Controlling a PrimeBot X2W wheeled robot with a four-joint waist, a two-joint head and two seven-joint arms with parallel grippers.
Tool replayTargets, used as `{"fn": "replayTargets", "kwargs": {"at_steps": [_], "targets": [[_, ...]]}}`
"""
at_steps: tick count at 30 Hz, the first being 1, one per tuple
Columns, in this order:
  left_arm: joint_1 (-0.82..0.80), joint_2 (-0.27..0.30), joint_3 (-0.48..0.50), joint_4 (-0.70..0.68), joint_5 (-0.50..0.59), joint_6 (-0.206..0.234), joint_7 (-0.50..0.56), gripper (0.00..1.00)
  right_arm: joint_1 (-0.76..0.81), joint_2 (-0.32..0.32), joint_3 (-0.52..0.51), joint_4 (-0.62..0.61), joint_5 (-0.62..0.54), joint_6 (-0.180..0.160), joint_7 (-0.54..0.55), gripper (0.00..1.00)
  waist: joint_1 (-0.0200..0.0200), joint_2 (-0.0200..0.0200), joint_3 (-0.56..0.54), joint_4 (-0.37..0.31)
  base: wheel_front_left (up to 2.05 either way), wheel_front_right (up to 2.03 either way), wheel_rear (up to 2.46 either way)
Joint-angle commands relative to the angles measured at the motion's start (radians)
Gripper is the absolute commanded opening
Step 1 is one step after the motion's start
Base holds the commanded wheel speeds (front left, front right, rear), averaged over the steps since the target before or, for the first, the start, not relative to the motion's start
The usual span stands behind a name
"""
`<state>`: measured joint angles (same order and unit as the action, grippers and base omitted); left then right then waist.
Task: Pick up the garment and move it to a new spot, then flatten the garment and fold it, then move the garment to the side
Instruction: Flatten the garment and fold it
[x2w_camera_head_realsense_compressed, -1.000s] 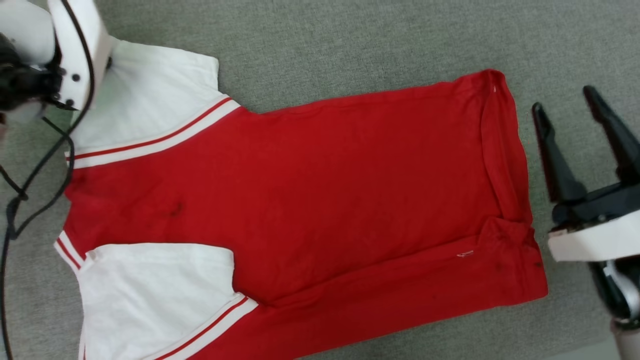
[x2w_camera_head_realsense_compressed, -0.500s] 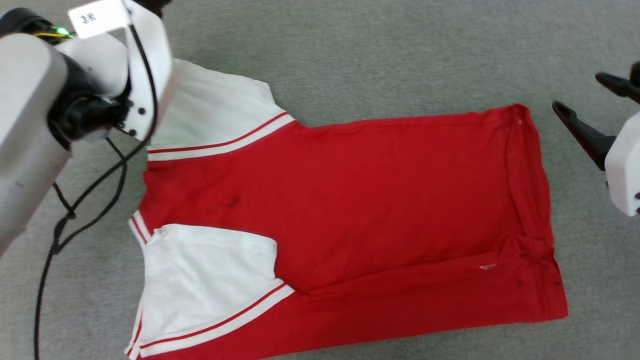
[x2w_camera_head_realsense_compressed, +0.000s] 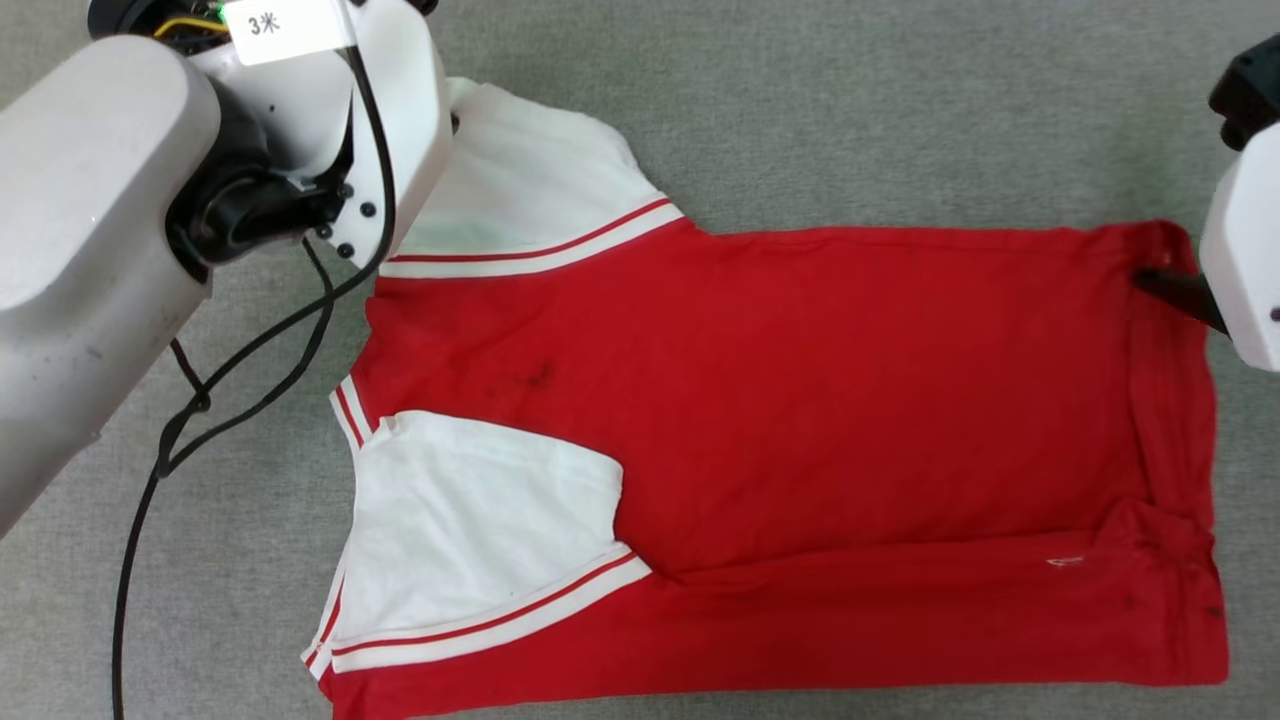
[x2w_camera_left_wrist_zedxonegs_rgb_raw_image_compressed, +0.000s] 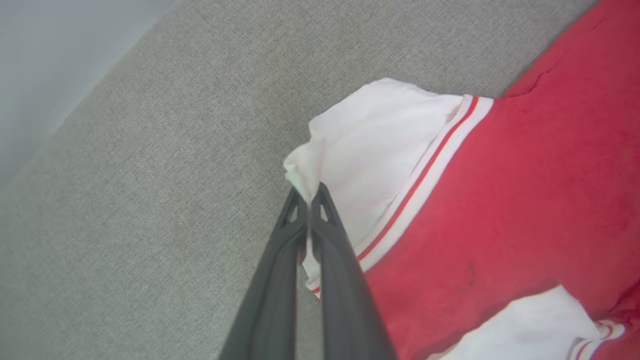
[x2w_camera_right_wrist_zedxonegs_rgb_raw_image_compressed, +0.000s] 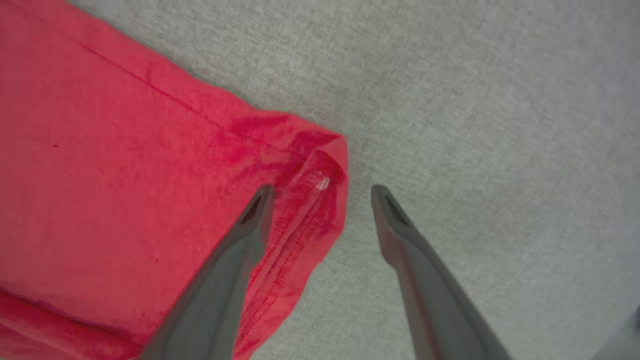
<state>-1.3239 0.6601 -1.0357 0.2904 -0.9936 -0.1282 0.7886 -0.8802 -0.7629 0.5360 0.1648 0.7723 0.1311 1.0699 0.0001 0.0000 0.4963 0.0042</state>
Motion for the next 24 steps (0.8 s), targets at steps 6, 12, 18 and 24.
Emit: {"fn": "replayTargets", "kwargs": {"at_steps": [6, 12, 18, 24], "targets": [[-0.046, 0.003, -0.038, 0.017, -0.021, -0.001, -0.031, 0.0, 0.009, 0.069, 0.059, 0.126, -0.017, 0.0, -0.027, 1.0, -0.0001, 0.0, 0.049, 0.023, 0.0, 0.0, 0.0], [-0.05, 0.015, -0.075, 0.04, -0.045, -0.001, -0.065, 0.0, 0.037, 0.078, 0.088, 0.15, 0.021, 0.001, -0.081, 0.0, -0.0001, 0.0, 0.036, 0.014, 0.0, 0.0, 0.0], [-0.023, 0.025, -0.103, 0.046, -0.072, -0.001, -0.109, 0.0, 0.012, 0.045, 0.074, 0.15, 0.032, -0.001, -0.154, 0.0, -0.0001, 0.0, -0.021, 0.007, 0.0, 0.0, 0.0], [0.038, 0.054, -0.139, 0.005, -0.11, 0.0, -0.187, 0.0, 0.062, 0.005, 0.077, 0.118, 0.061, -0.001, -0.27, 0.0, -0.0001, 0.0, -0.121, 0.018, 0.0, 0.0, 0.0]]}}
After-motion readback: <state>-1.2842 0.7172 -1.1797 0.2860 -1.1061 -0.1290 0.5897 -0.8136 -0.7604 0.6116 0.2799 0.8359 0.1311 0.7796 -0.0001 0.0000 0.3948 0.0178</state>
